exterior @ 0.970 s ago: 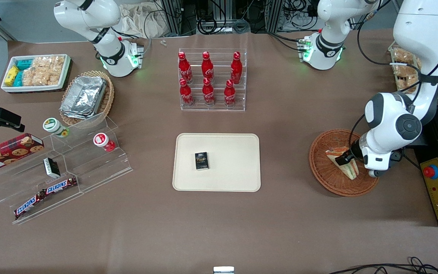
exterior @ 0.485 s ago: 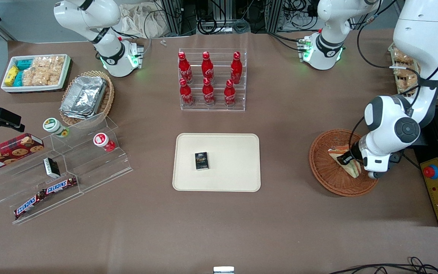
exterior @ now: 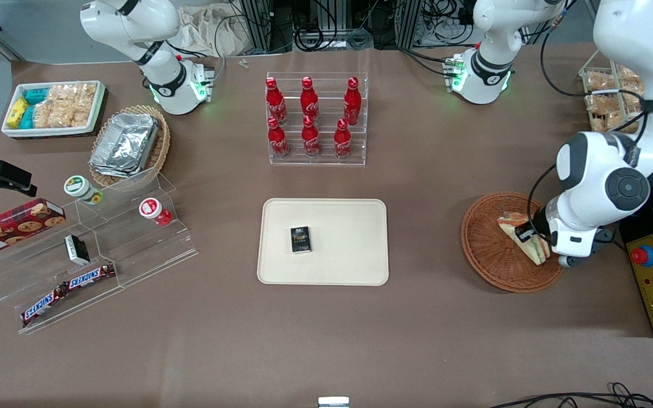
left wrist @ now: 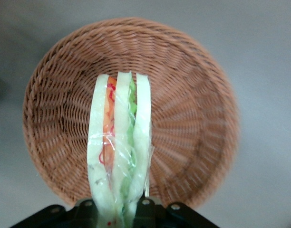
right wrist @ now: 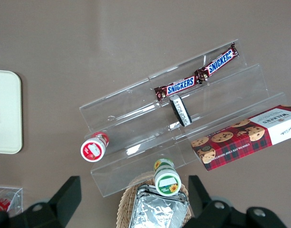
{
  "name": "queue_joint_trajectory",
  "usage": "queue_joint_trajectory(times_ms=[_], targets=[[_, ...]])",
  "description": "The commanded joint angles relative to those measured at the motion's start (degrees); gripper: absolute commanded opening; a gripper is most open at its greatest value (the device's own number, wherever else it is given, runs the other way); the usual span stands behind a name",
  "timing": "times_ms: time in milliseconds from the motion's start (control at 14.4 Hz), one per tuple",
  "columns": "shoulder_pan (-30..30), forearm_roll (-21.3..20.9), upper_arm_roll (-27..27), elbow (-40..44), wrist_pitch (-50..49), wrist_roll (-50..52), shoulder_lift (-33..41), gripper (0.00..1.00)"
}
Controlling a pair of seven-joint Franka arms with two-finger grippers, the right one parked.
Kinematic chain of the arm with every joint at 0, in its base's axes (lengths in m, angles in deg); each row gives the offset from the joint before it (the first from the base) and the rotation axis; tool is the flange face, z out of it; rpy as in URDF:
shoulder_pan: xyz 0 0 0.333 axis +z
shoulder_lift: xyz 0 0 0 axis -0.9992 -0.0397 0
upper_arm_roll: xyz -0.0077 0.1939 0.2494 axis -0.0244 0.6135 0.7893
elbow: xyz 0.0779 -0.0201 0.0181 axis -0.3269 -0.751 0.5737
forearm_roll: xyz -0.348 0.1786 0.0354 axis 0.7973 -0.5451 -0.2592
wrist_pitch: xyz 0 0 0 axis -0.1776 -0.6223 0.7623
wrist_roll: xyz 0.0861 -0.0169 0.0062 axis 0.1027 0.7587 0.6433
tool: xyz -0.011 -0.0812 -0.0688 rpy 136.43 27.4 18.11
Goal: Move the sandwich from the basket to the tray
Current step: 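Lift the sandwich and carry it over the white tray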
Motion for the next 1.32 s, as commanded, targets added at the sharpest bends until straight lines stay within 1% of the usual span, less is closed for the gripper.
queue_joint_trajectory(times_ms=[0,139,277,416,693,832,901,1109,1248], targets=[[-0.43,-0.91,-5.03,10.35,-10.44,-0.59,-0.92,0.0],[-2.17,-0.82,-8.11,15.72,-13.88,-0.94,-3.12,0.0],[-7.26,-0.82,-8.39,18.9,-14.16,-1.12,-5.58,0.0],[-13.41,-1.0,-8.39,22.4,-14.16,-1.03,-9.87,0.0],[-21.07,-1.17,-8.21,26.02,-13.37,-1.21,-18.4,0.0],[-23.79,-4.41,-8.39,28.74,-12.41,-1.3,-22.45,0.0],[-25.46,-5.12,-8.21,29.71,-11.35,-1.21,-23.95,0.0],[-28.46,-6.53,-8.04,30.6,-3.2,-0.68,-29.48,0.0],[-29.08,-9.33,-8.04,30.51,1.91,-0.51,-33.17,0.0]])
